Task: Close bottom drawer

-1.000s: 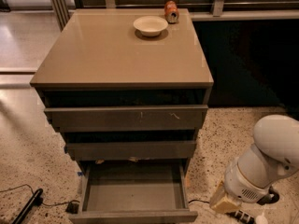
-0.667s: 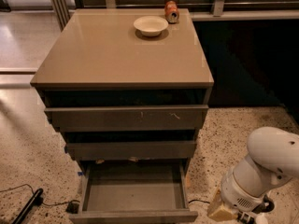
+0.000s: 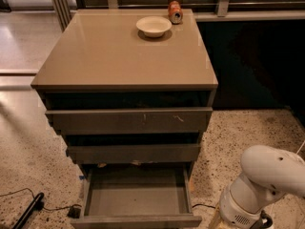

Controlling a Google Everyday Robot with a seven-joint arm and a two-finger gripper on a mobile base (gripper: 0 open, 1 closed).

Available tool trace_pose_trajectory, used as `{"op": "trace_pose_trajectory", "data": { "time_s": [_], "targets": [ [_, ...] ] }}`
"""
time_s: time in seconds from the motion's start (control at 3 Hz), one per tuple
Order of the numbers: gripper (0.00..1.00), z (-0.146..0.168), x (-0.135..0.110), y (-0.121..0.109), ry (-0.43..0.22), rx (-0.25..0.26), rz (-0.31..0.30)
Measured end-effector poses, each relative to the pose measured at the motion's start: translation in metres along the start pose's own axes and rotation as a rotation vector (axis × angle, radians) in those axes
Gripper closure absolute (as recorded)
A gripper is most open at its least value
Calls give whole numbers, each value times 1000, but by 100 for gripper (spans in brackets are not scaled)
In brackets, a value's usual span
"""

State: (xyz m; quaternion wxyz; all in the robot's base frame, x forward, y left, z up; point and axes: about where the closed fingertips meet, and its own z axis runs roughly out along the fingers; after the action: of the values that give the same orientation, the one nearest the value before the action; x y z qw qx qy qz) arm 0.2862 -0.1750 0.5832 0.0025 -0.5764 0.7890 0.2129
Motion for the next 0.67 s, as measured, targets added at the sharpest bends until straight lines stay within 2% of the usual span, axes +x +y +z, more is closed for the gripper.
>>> {"op": "trace_pose_trajectory", "data": {
  "time_s": [0.33,0.67],
  "targets": [
    [100,8,-8,-14,-70,56,-14],
    [100,18,-26,-60,-185,142,4]
  ]
}}
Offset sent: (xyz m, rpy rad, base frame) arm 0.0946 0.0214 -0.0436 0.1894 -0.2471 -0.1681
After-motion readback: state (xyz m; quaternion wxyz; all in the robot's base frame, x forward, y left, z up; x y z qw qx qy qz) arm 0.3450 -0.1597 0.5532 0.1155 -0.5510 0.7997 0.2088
